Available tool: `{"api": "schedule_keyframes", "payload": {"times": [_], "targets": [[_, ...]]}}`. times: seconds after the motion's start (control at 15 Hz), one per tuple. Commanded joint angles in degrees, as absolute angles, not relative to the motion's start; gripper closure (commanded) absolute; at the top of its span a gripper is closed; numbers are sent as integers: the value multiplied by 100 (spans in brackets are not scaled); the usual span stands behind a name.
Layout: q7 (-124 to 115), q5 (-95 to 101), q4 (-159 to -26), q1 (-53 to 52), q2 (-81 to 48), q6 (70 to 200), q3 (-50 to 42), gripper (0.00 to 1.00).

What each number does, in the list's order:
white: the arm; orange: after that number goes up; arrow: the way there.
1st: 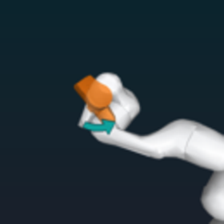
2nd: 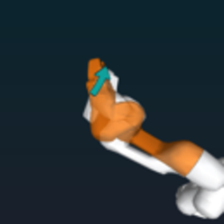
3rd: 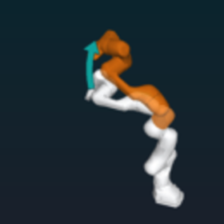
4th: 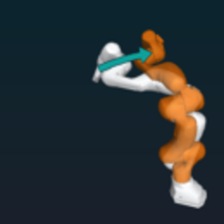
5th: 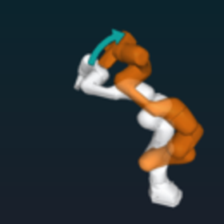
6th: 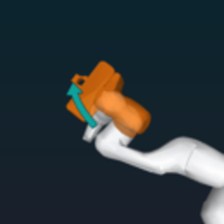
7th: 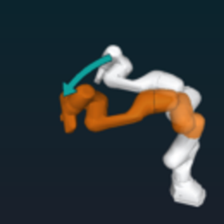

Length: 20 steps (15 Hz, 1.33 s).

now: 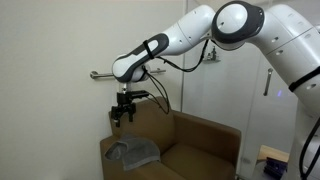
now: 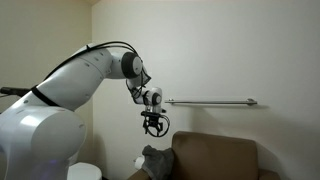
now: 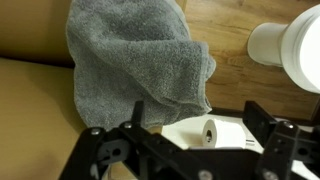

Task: Move the towel from the arm rest to the seat

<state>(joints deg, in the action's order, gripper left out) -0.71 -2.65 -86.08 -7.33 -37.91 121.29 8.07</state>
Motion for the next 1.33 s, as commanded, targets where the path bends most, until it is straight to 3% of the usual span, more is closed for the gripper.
{"api": "schedule_keyframes", "payload": {"times": [0.0,1.27], "targets": [[-254,-316,-8945,-877,-3930,12986,707,0],[-1018,-187,-8909,-1245,-4705,13538,392,0]]}}
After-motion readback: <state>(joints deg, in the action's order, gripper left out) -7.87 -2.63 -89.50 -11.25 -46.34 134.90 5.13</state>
